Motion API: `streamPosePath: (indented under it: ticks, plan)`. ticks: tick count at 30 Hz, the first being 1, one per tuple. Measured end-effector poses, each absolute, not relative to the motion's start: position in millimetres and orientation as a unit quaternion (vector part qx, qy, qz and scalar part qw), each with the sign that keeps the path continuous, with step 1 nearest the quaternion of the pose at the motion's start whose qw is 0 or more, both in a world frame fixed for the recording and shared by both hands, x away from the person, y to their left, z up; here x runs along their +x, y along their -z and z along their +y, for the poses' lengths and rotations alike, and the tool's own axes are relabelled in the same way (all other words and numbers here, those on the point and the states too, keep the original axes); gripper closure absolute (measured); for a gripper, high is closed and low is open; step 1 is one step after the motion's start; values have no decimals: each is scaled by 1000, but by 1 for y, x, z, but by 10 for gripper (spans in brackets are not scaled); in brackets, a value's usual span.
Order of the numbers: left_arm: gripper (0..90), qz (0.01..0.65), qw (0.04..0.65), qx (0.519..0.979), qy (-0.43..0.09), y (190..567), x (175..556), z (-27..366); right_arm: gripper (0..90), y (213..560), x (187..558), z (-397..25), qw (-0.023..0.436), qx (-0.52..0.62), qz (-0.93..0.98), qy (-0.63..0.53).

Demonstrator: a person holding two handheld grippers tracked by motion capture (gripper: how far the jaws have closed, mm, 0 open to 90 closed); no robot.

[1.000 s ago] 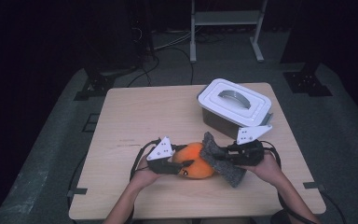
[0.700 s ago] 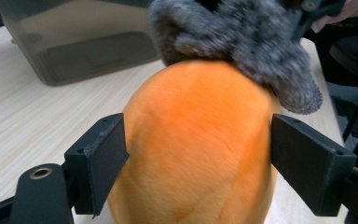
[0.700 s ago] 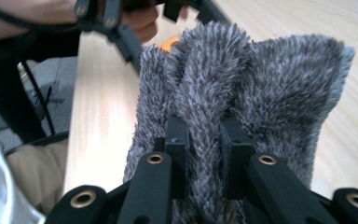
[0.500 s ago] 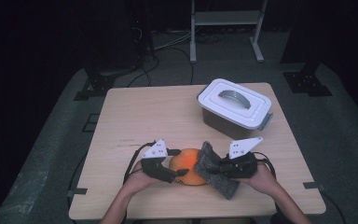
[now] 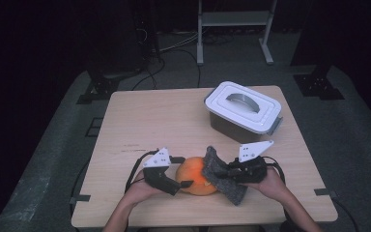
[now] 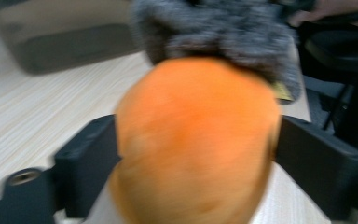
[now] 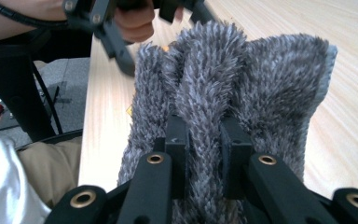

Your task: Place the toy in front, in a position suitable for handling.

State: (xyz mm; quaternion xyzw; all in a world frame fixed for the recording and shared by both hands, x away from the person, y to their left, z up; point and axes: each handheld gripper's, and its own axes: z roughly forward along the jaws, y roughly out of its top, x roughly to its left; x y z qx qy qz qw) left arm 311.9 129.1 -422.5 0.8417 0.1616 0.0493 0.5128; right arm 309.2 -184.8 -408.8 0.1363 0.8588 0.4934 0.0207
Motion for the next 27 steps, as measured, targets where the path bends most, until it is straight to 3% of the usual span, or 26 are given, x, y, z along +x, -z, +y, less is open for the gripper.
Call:
streamPosePath:
  ticks: [6,9,11,14,16,18,24,27]
  plan:
    - [88,175,492,853,1,434,317,118,759,419,303,-195,12,142,857,-495]
    - [241,170,489,855,-3,435,316,117,759,421,303,-196,12,144,857,-495]
    - [350,149,488,859,-34,431,312,115,758,421,303,-197,9,146,856,-495]
    - [421,144,498,853,-61,429,312,115,758,418,305,-197,15,147,857,-495]
    - [431,128,506,844,-119,426,312,114,758,413,307,-198,32,154,855,-495]
    - [430,124,504,845,-129,426,312,113,758,412,308,-198,35,156,855,-493]
    - [347,121,501,851,-105,434,313,118,759,407,312,-192,35,153,848,-506]
    - [257,133,494,855,-90,432,314,120,759,403,314,-185,39,146,850,-505]
